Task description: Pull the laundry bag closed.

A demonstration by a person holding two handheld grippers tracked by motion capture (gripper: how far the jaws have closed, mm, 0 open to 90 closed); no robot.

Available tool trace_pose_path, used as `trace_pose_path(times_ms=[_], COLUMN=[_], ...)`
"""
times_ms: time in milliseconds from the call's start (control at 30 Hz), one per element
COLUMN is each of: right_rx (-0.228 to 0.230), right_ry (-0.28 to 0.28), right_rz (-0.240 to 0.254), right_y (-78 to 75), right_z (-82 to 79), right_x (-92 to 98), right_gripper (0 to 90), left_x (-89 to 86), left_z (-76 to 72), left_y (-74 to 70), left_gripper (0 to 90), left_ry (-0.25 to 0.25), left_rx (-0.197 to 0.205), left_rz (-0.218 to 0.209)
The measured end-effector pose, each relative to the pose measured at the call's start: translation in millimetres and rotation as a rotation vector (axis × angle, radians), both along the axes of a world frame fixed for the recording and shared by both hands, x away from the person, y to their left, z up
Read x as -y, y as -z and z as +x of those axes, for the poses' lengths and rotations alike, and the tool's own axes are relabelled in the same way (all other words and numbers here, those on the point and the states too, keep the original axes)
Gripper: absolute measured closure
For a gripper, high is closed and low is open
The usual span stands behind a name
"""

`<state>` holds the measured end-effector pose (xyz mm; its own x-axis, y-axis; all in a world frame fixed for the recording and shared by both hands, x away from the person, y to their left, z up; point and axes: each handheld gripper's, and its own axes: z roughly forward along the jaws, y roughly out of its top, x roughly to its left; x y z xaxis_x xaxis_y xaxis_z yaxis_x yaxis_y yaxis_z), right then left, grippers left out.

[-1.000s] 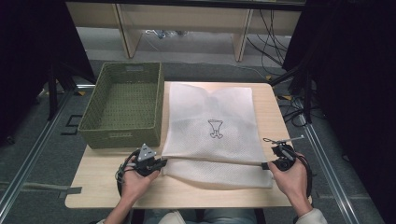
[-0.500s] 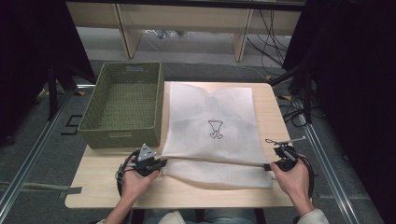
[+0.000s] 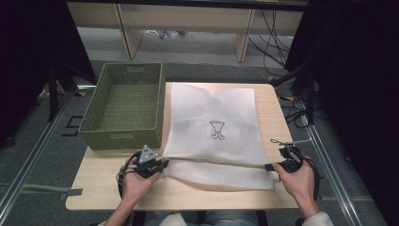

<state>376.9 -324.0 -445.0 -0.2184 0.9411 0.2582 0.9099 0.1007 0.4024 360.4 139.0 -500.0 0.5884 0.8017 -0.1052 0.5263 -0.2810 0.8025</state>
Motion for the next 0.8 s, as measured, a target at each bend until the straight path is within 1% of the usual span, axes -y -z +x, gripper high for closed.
trace_pose_path(times_ms=[33, 67, 100, 133, 167, 200, 233, 267, 300, 333, 400, 433, 467, 533, 567, 600, 633, 667, 700, 733, 767, 800], right_rx=[0.002, 0.034, 0.040, 0.048, 0.071, 0.099, 0.083, 0.083, 0.073, 0.094, 0.091, 0.072, 0.094, 0.095, 0.093, 0.089, 0.099, 0.100, 0.094, 0.100, 0.104, 0.088], right_ry=[0.010, 0.002, 0.012, 0.020, 0.023, 0.008, 0.062, 0.069, 0.054, 0.104, 0.092, 0.076, 0.091, 0.091, 0.110, 0.120, 0.124, 0.094, 0.100, 0.110, 0.136, 0.114], right_rz=[0.008, 0.012, 0.002, 0.007, 0.011, 0.012, -0.009, -0.031, -0.022, -0.018, -0.031, -0.017, -0.029, -0.038, -0.013, -0.019, -0.022, -0.033, -0.034, -0.038, -0.034, -0.007], right_y=[-1.3, 0.1, -1.6, -2.0, -2.2, -2.0, -6.3, -8.2, -9.4, -8.0, -7.2, -7.6, -5.6, -5.2, -5.1, -5.1, -4.6, -4.8, -4.7, -4.2, -3.6, -3.9], right_z=[-1.5, -1.3, -2.7, -2.5, -2.4, -1.7, -4.0, -4.8, -5.0, -4.3, -4.3, -4.2, -4.0, -4.0, -3.5, -3.2, -3.3, -3.9, -3.5, -3.5, -3.0, -3.3], right_x=[0.8, 3.3, 4.9, 6.4, 9.0, 12.1, 10.0, 12.0, 15.2, 13.4, 17.8, 19.8, 19.1, 18.9, 16.8, 16.0, 15.6, 18.0, 17.8, 17.4, 15.6, 16.9], right_gripper=[71.7, 70.4, 69.7, 69.0, 68.3, 67.3, 66.7, 66.2, 65.7, 65.0, 63.8, 63.2, 63.2, 63.2, 63.0, 63.1, 63.1, 63.0, 63.0, 63.1, 63.1, 63.1], left_x=[-0.7, -0.7, -0.5, -1.7, -1.5, -2.7, -3.0, -5.1, -6.1, -7.3, -8.0, -9.0, -9.8, -10.0, -10.2, -9.6, -10.0, -9.4, -9.3, -9.0, -8.7, -8.5], left_z=[-0.2, -0.3, -0.9, -1.4, -2.1, -2.8, -3.0, -3.5, -4.1, -4.5, -6.6, -7.7, -8.4, -10.6, -10.9, -11.5, -11.8, -12.5, -12.5, -12.5, -12.6, -12.8], left_y=[-0.7, -1.3, -1.5, -2.3, -3.1, -4.4, -4.9, -6.8, -8.1, -9.3, -11.5, -12.9, -14.3, -17.6, -18.8, -20.1, -21.3, -22.1, -22.6, -22.9, -23.1, -23.3], left_gripper=[80.4, 79.0, 77.5, 75.5, 72.9, 69.4, 65.9, 62.1, 58.4, 54.8, 49.4, 47.7, 46.3, 44.5, 43.9, 43.6, 43.2, 43.0, 42.9, 42.9, 42.9, 42.9], left_ry=[0.002, 0.006, 0.001, 0.011, 0.003, 0.004, -0.003, 0.000, -0.011, -0.016, -0.042, -0.051, -0.048, -0.057, -0.051, -0.053, -0.050, -0.060, -0.056, -0.054, -0.054, -0.055], left_rx=[0.000, 0.009, 0.008, 0.005, 0.011, 0.010, 0.021, 0.024, 0.030, 0.031, 0.044, 0.049, 0.054, 0.066, 0.073, 0.077, 0.082, 0.087, 0.090, 0.091, 0.094, 0.095], left_rz=[0.006, 0.009, 0.007, 0.016, 0.015, 0.016, 0.011, 0.015, -0.002, -0.016, -0.044, -0.048, -0.052, -0.056, -0.059, -0.063, -0.059, -0.064, -0.064, -0.069, -0.075, -0.078])
